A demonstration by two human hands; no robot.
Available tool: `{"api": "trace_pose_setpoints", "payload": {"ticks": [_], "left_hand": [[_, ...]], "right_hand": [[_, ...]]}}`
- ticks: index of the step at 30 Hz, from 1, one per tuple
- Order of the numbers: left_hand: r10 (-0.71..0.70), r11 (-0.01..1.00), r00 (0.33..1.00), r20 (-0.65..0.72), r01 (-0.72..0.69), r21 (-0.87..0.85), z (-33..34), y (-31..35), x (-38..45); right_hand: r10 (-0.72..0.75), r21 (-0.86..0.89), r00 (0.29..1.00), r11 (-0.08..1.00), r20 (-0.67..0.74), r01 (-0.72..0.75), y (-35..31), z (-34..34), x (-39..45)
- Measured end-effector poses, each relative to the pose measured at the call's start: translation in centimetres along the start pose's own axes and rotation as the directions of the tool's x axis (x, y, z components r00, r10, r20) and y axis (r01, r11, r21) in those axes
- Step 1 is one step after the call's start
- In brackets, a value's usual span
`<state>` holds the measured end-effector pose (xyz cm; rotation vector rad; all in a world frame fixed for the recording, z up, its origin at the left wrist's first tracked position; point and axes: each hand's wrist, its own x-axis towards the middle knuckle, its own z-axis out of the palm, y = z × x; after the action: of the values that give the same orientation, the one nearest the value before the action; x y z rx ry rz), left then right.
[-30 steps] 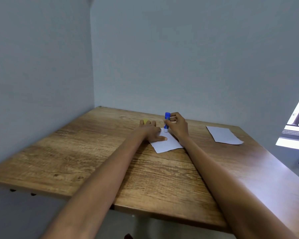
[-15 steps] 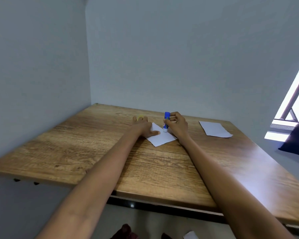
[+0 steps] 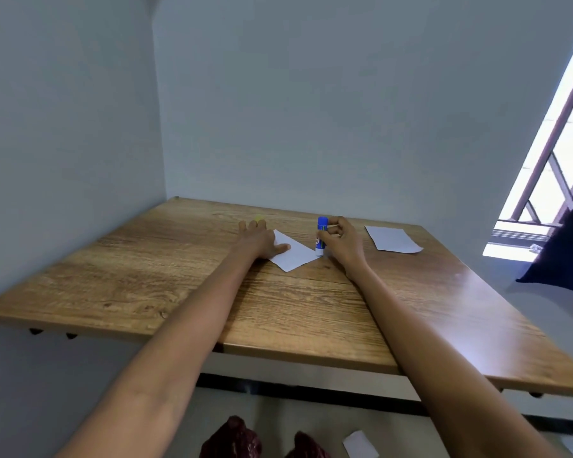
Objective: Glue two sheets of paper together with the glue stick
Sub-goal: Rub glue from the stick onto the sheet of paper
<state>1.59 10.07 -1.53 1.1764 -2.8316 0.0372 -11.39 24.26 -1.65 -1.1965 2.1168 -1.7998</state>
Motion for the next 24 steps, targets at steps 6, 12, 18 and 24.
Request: {"api": "trace_pose_setpoints", "payload": {"ticks": [6, 12, 18, 24], "left_hand": [[0.022, 1.0, 1.0, -0.013, -0.023, -0.017, -0.2, 0.0, -0.8], [0.073, 0.985, 0.997, -0.029, -0.077, -0.156, -0.8, -0.8, -1.6], [0.044, 0.822, 0.973, -0.225, -0.163, -0.546, -2.1, -0.8, -1.4], [-0.008, 0.154, 0.991, -0.135, -0.132, -0.979, -3.4, 1.7, -0.3]], "right_hand": [[0.089, 0.186, 0.991, 0.98, -0.103, -0.069, 0.2, -1.1, -0.4], [0.174, 0.518, 0.975, 0.852, -0.138, -0.078, -0.4, -1.7, 0.8], [0.146, 0.559, 0.983, 0.827, -0.113, -0.059, -2.0, 0.0, 2.7], [0.072, 0.452, 0.994, 0.886, 0.083, -0.102, -2.4, 3.6, 5.0]]}}
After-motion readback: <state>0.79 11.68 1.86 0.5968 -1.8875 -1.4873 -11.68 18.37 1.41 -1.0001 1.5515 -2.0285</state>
